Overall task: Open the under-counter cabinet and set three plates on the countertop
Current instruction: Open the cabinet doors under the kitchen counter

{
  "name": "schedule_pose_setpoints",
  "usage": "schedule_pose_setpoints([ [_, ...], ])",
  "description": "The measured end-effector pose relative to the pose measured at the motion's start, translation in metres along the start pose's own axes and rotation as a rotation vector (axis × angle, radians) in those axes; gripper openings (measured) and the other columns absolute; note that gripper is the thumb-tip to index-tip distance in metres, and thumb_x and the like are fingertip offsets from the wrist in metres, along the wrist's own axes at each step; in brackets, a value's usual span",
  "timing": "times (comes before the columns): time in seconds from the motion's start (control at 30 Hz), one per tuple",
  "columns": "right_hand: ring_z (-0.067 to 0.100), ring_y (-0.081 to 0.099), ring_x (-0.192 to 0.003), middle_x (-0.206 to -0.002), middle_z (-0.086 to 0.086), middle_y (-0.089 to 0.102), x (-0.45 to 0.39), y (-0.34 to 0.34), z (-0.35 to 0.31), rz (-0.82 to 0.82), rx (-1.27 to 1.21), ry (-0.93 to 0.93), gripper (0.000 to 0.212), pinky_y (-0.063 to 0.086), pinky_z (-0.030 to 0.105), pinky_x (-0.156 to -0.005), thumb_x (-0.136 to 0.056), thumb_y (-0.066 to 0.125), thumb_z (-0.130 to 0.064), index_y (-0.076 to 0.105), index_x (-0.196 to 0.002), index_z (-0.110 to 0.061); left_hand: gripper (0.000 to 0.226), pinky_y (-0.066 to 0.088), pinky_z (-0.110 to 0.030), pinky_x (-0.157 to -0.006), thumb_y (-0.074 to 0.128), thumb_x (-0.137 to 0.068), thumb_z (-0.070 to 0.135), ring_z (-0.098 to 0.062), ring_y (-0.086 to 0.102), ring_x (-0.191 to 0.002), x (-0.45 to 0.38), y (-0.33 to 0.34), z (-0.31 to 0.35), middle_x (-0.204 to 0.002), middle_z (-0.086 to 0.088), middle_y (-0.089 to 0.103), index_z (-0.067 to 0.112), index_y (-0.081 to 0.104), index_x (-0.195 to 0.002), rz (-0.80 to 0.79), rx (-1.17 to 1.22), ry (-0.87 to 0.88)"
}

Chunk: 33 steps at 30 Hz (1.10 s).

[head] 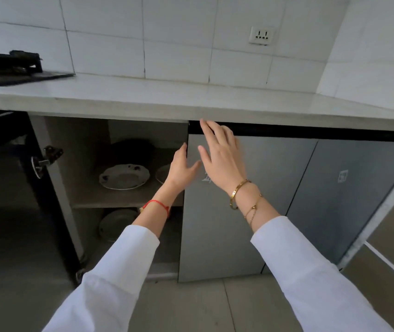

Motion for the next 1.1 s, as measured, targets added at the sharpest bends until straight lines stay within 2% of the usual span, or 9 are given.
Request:
schedule_pose_setpoints([
  [0.13, 0.024, 0.032, -0.136, -0.152, 0.0, 0.034, -0.001, 0.002, -0.005, 0.016, -0.016, 0.025, 0.054, 0.03, 0.037, -0.113, -0.1, 0.038, -0.03, 0.024, -0.15, -0.018, 0.064, 0.031, -0.035, -0.113, 0.052, -0.095, 0.02, -0.026, 0.033, -0.141, 0.004, -0.005, -0.001, -0.151, -0.016, 0.035, 0.006, 0.022, -0.151, -0.007, -0.043, 0.046],
  [0.3, 0.023, 0.037, -0.133, -0.151, -0.001, 0.037, 0.011, -0.002, -0.006, 0.066, 0.0, 0.021, 0.053, 0.035, 0.039, -0.111, -0.1, 0.036, -0.031, 0.026, -0.15, -0.019, 0.052, 0.044, -0.035, -0.103, 0.045, -0.097, 0.011, -0.025, 0.051, -0.12, 0.027, -0.008, 0.005, -0.136, -0.014, 0.045, 0.007, 0.032, -0.147, 0.019, -0.031, 0.136],
  [0.47, 0.022, 0.04, -0.131, -0.149, -0.002, 0.041, 0.03, -0.009, -0.008, 0.11, 0.01, -0.002, 0.051, 0.038, 0.037, -0.108, -0.1, 0.036, -0.033, 0.029, -0.149, -0.02, 0.043, 0.043, -0.023, -0.086, 0.043, -0.099, 0.01, -0.017, 0.052, -0.099, 0.055, -0.009, 0.012, -0.111, -0.007, 0.049, 0.006, 0.04, -0.142, 0.075, 0.004, 0.23],
  [0.57, 0.022, 0.041, -0.13, -0.143, -0.002, 0.047, 0.041, -0.022, -0.008, 0.17, 0.018, -0.017, 0.048, 0.038, 0.036, -0.108, -0.1, 0.037, -0.034, 0.035, -0.146, -0.019, 0.035, 0.038, -0.013, -0.074, 0.045, -0.098, 0.009, -0.015, 0.049, -0.087, 0.071, -0.007, 0.021, -0.095, -0.001, 0.046, 0.007, 0.051, -0.133, 0.101, 0.04, 0.297],
  [0.63, 0.021, 0.041, -0.129, -0.138, -0.002, 0.051, 0.048, -0.034, -0.007, 0.212, 0.015, -0.022, 0.046, 0.038, 0.036, -0.107, -0.1, 0.038, -0.035, 0.04, -0.144, -0.019, 0.03, 0.035, -0.012, -0.069, 0.047, -0.097, 0.008, -0.015, 0.048, -0.081, 0.08, -0.005, 0.026, -0.09, 0.0, 0.045, 0.008, 0.056, -0.126, 0.116, 0.051, 0.323],
  [0.8, 0.023, 0.046, -0.12, -0.121, 0.008, 0.057, 0.065, -0.065, -0.006, 0.277, 0.037, -0.063, 0.041, 0.041, 0.036, -0.101, -0.098, 0.045, -0.033, 0.051, -0.137, -0.021, 0.032, 0.04, -0.008, -0.071, 0.052, -0.095, 0.008, -0.008, 0.051, -0.08, 0.107, 0.002, 0.039, -0.09, 0.001, 0.051, 0.009, 0.059, -0.126, 0.123, 0.101, 0.382],
  [0.93, 0.024, 0.05, -0.111, -0.109, 0.009, 0.058, 0.081, -0.091, 0.002, 0.313, 0.058, -0.07, 0.031, 0.042, 0.034, -0.095, -0.097, 0.05, -0.032, 0.063, -0.122, -0.019, 0.031, 0.049, -0.019, -0.076, 0.055, -0.092, 0.004, -0.009, 0.059, -0.085, 0.124, 0.012, 0.053, -0.088, 0.003, 0.056, 0.015, 0.065, -0.12, 0.078, 0.203, 0.445],
  [1.1, 0.026, 0.055, -0.102, -0.1, 0.01, 0.062, 0.11, -0.124, 0.019, 0.396, 0.033, -0.088, 0.021, 0.042, 0.035, -0.093, -0.093, 0.059, -0.025, 0.07, -0.108, -0.015, 0.032, 0.05, -0.022, -0.087, 0.058, -0.09, 0.0, -0.011, 0.064, -0.097, 0.149, 0.033, 0.07, -0.094, 0.005, 0.062, 0.017, 0.065, -0.116, -0.008, 0.34, 0.515],
])
Point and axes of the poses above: each hand's wrist, its own x-axis away from the middle knuckle, its own y-axis out of the palm, z = x × y, the point moved 8 cm from there along -x, towards the middle knuckle
